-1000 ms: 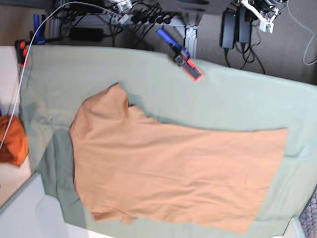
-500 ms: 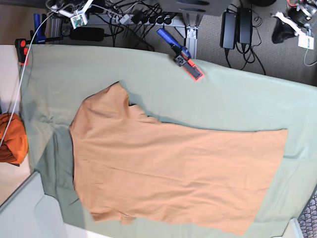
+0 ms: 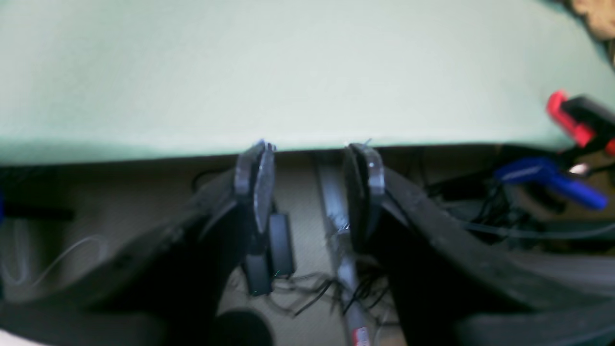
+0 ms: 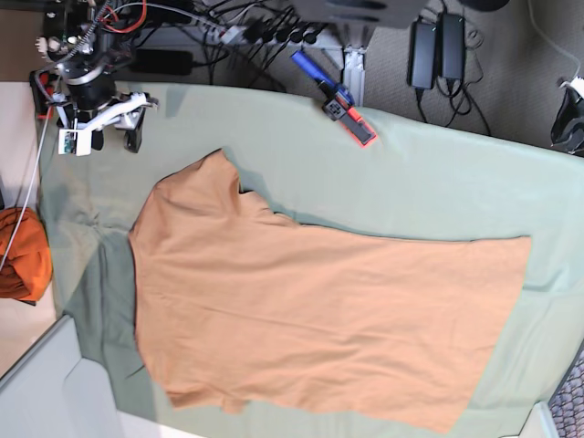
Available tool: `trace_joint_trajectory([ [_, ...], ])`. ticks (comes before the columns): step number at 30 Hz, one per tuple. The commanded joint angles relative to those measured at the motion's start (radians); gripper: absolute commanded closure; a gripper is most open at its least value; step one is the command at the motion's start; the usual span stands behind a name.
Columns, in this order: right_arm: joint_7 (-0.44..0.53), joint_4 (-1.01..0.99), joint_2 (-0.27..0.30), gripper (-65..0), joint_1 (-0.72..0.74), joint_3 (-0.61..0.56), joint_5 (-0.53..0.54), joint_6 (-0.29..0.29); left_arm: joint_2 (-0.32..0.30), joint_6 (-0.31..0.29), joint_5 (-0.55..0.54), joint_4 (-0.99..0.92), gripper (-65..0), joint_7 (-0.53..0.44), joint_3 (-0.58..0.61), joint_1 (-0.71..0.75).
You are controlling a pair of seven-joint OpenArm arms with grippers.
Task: Fold the T-shirt properly
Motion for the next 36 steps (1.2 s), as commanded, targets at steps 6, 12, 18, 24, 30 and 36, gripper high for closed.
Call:
trace_joint_trajectory([
  [6,-0.057,-0.164,-0.130,-38.0,0.229,0.008,0.083,0.019,-0.037,-0.015,0.005,0.013,-27.7,-0.014,-0.007,0.001],
  [12,-0.098,-0.221,-0.267,-38.0,0.315,-0.013,0.146,0.086,-0.056,-0.015,0.009,0.013,-27.7,-0.014,-0.007,0.001],
  [18,-0.099,-0.221,-0.354,-38.0,0.324,-0.084,0.158,0.116,-0.085,-0.015,0.009,0.013,-27.7,-0.032,-0.008,0.000],
  [24,-0.091,-0.221,-0.439,-38.0,0.338,-0.117,0.116,0.115,-0.080,0.029,0.013,0.003,-31.8,-0.032,-0.007,-0.054],
  [30,-0.051,-0.221,-0.473,-18.5,0.344,-0.116,0.044,0.115,-0.081,0.070,0.012,-0.027,-32.3,-0.019,-0.005,-0.158],
  [36,-0.034,-0.221,-0.473,0.0,0.346,-0.116,-0.107,0.115,-0.080,0.069,0.018,-0.143,-32.3,-0.019,0.058,-0.320],
])
